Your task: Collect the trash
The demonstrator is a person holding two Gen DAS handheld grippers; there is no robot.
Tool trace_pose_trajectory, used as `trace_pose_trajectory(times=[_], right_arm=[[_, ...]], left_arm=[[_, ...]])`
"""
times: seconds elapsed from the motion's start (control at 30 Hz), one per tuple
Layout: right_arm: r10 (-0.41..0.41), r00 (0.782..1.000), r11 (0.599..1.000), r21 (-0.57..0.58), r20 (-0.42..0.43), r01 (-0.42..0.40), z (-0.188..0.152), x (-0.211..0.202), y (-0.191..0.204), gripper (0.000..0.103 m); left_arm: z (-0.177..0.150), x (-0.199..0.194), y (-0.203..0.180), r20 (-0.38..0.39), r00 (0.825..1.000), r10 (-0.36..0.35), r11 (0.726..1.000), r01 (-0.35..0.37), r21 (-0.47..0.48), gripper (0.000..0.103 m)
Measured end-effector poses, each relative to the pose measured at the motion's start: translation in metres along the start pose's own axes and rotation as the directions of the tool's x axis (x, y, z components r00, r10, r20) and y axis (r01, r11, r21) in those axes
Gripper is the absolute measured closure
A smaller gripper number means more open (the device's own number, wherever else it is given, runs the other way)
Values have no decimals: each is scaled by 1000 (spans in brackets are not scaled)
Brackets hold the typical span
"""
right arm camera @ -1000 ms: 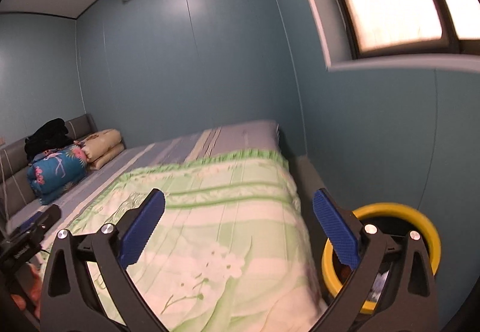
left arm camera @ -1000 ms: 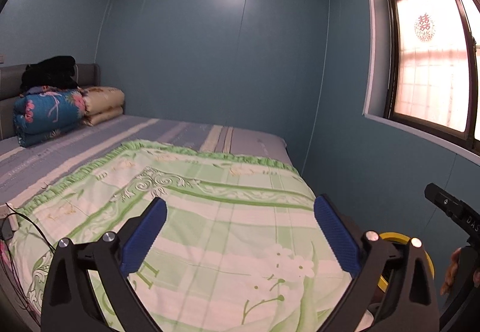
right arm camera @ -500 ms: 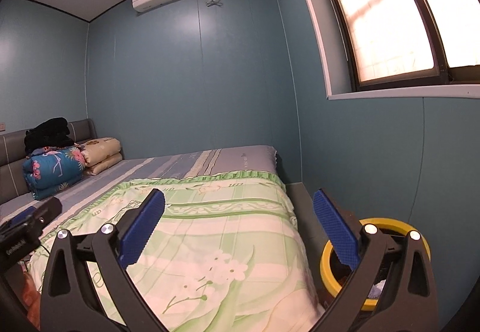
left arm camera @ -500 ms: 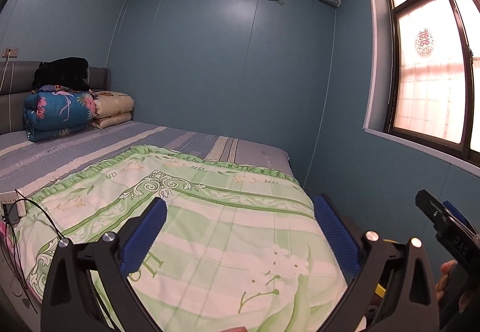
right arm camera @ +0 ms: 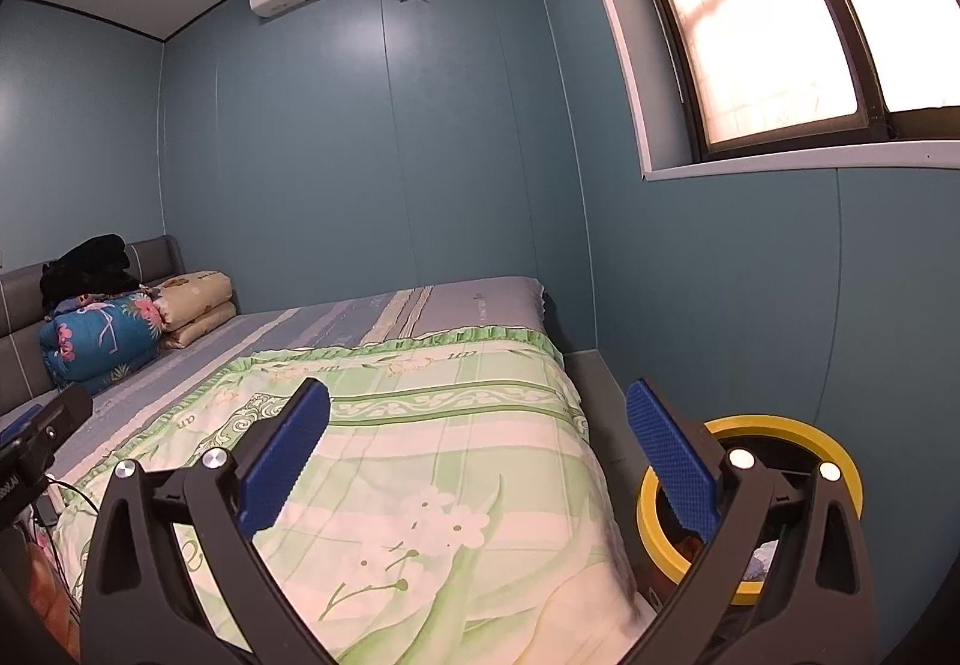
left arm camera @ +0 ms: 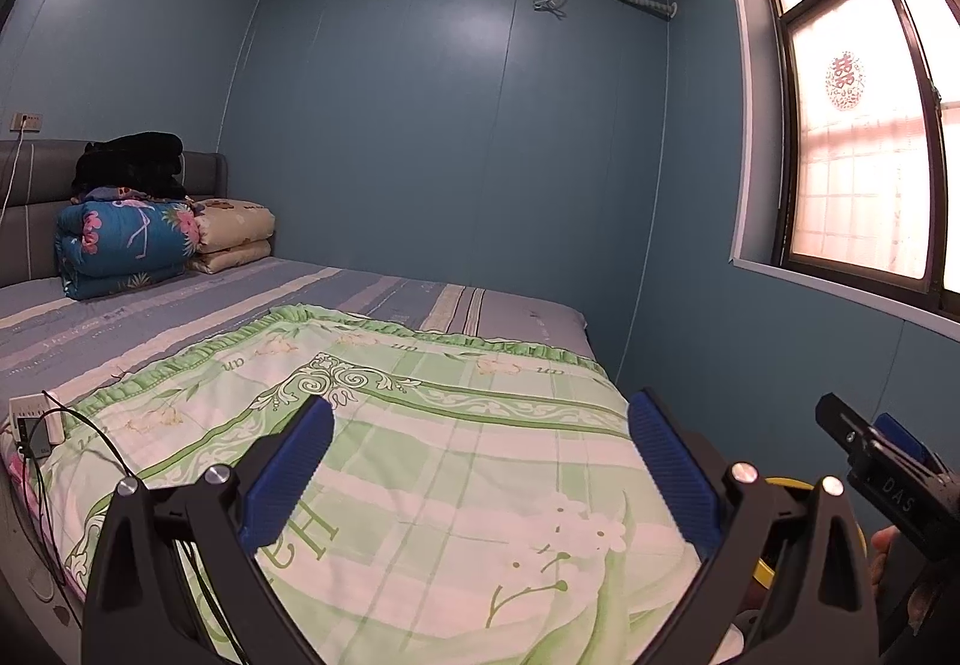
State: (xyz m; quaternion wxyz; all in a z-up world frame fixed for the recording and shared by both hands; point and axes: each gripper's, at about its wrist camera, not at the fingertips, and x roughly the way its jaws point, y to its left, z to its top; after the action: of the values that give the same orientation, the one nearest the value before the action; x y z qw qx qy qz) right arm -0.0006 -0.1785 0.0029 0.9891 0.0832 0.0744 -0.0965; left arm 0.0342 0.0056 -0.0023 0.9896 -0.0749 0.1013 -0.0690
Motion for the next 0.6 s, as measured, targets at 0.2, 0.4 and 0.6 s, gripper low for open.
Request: trace_pose_trajectory(times=[0.2,0.4,0.6], right_arm=[[-2,1000,1000,0,-11,2,-3,3,1,8],[2,1000,1000,-1,-25,-2,-5,6,2,8],[3,999,1000,-2,-33,-3,-6,8,1,8]], left_arm=[[-1,1,0,-1,1000,-7,1000,7,-6,8],[-3,2,1,-9,1000,-14,1000,14,-7,8],[-3,3,5,-13,1000,-16,1000,16,-11,8]])
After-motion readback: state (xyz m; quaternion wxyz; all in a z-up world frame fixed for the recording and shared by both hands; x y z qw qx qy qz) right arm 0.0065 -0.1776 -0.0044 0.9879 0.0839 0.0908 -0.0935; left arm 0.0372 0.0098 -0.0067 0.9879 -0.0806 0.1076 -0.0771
